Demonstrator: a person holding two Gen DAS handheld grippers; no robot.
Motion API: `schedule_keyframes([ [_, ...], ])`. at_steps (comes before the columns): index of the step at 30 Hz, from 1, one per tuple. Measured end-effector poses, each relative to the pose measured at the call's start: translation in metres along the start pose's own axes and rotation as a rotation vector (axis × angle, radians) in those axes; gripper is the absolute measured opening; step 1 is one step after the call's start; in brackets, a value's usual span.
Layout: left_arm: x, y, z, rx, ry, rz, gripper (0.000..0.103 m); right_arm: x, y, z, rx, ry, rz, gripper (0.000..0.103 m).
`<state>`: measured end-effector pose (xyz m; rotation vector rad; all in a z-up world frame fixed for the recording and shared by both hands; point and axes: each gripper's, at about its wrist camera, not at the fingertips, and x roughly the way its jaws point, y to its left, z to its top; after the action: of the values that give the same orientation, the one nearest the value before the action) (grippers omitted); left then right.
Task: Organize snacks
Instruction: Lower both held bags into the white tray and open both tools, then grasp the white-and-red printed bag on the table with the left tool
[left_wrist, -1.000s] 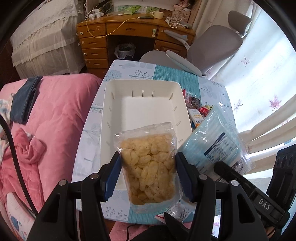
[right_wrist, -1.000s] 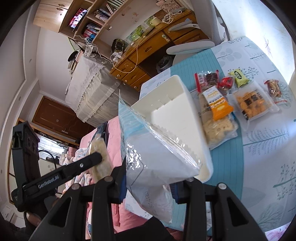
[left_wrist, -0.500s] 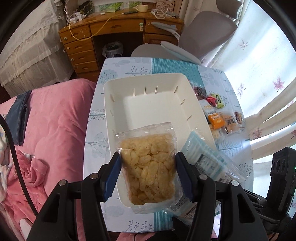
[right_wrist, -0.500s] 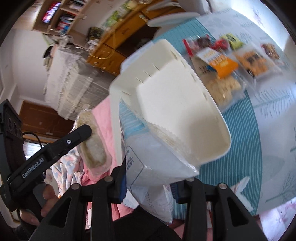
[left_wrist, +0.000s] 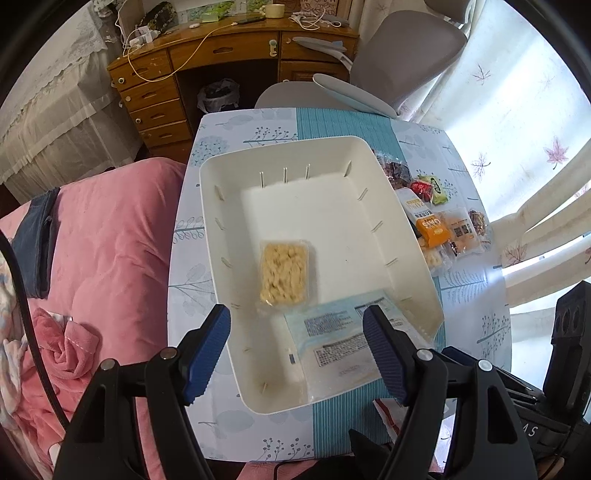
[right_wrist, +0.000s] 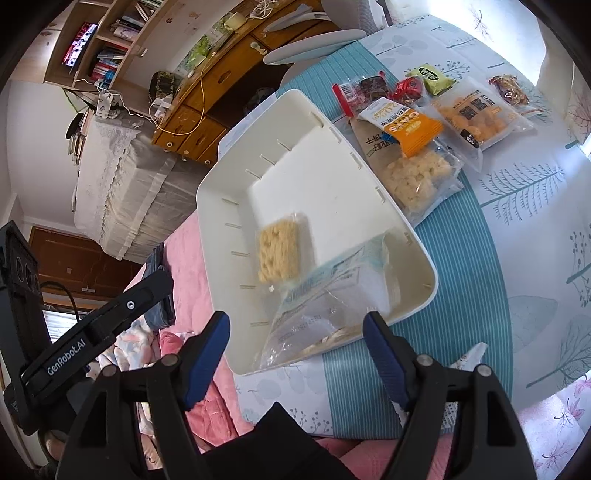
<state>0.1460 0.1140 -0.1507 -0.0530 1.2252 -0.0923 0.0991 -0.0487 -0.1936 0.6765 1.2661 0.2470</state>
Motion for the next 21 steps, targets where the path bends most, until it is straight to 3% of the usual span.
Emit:
schedule_keyframes([
  [13, 0.0, -0.026, -0.011, -0.014, 0.002, -0.003, 0.073, -0.008, -0.019, 0.001, 0.005, 0.016, 0.025, 0.075],
  [21, -0.013, -0.06, -0.02, -0.061, -0.022, 0.005, 0.073, -0.033, -0.042, 0.012, -0.037, 0.041, 0.04, 0.075],
])
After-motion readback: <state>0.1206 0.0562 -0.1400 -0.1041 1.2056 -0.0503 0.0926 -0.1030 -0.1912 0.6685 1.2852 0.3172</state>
